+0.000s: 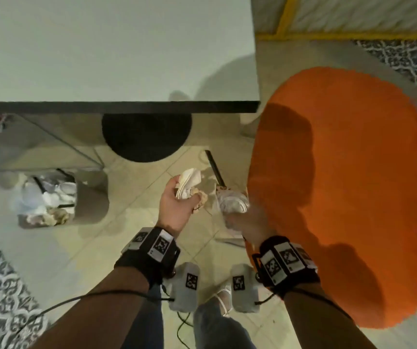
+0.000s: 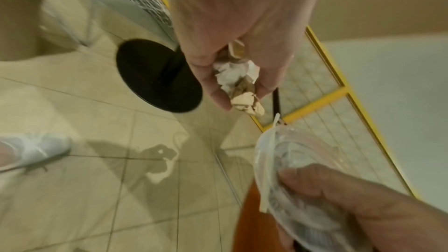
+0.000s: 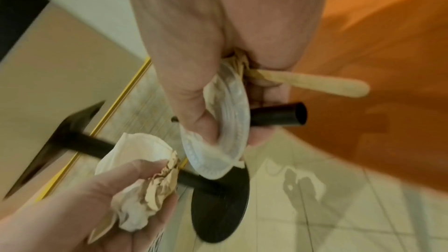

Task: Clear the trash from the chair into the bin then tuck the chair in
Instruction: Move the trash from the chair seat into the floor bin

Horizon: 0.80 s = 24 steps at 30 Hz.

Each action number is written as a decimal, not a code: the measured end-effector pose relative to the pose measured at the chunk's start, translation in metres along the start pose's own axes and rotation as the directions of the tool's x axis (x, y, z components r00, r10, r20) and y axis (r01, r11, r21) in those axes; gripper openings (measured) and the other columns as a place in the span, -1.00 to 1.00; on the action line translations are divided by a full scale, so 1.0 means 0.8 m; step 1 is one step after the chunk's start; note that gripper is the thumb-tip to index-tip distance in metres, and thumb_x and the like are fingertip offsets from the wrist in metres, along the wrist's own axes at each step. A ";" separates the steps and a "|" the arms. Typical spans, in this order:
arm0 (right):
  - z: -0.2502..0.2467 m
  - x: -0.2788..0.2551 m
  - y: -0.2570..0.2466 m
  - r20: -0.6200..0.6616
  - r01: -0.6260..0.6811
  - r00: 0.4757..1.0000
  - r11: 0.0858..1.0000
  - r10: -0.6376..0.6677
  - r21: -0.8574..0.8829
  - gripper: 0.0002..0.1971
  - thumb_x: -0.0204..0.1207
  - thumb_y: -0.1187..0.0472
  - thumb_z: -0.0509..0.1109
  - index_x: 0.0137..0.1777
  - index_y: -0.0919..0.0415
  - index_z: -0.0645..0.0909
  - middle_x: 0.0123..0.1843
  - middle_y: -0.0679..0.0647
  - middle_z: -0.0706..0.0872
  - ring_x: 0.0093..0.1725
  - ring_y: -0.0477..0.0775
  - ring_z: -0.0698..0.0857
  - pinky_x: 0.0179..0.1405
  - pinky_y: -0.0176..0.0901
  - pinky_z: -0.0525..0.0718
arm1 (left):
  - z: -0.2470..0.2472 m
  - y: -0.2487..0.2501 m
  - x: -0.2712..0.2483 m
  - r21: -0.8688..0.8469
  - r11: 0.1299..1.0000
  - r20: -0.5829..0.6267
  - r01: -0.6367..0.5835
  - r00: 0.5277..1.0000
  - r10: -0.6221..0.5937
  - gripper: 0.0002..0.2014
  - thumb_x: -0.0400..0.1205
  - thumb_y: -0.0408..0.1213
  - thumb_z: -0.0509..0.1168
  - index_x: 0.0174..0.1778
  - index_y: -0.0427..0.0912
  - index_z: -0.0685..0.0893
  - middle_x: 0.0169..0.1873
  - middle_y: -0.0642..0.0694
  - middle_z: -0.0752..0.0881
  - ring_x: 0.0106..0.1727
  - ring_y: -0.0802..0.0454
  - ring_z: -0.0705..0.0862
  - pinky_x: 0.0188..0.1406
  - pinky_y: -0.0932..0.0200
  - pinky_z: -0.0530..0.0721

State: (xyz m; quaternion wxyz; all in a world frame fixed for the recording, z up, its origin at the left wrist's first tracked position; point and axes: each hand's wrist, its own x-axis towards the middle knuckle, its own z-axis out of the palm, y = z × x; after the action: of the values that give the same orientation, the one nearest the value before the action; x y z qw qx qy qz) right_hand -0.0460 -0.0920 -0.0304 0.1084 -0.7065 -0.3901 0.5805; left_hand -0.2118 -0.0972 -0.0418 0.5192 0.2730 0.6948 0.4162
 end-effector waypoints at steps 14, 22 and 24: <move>0.439 -0.006 -0.172 0.440 0.174 0.898 0.905 0.016 -0.388 -0.81 0.44 0.37 0.43 0.00 0.12 0.62 -0.04 0.15 0.74 -0.24 -0.02 0.69 -0.22 -0.15 0.74 | -0.460 -0.092 0.051 -0.343 0.901 -0.310 0.265 0.874 -0.375 -0.71 0.52 -0.58 0.33 0.02 -0.11 0.61 -0.29 -0.17 0.68 -0.38 -0.01 0.61 -0.60 0.26 0.64; 0.603 0.035 -0.218 0.239 0.041 0.966 0.855 0.098 -0.517 -0.49 0.41 0.19 0.49 0.33 0.30 0.47 0.12 0.27 0.68 -0.13 0.23 0.71 -0.43 -0.11 0.64 | -0.612 -0.141 0.120 -0.259 0.808 -0.231 0.529 0.778 -0.584 -0.61 0.51 -0.50 0.38 0.25 -0.31 0.52 -0.34 -0.16 0.63 -0.41 -0.04 0.60 -0.36 0.06 0.69; 0.623 0.053 -0.230 0.182 0.022 0.978 0.815 0.103 -0.579 -0.50 0.41 0.15 0.50 0.31 0.33 0.51 0.14 0.29 0.70 0.03 0.29 0.73 -0.13 0.03 0.74 | -0.623 -0.149 0.136 -0.215 0.797 -0.201 0.564 0.773 -0.601 -0.60 0.52 -0.48 0.36 0.28 -0.36 0.51 -0.26 -0.20 0.63 -0.35 -0.08 0.62 -0.24 -0.04 0.73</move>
State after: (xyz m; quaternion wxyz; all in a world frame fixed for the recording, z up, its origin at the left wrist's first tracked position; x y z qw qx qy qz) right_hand -0.5742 -0.0893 -0.1010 -0.1641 -0.6504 -0.5417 0.5066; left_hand -0.7120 -0.2157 -0.1414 0.5451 -0.0505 0.7754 0.3148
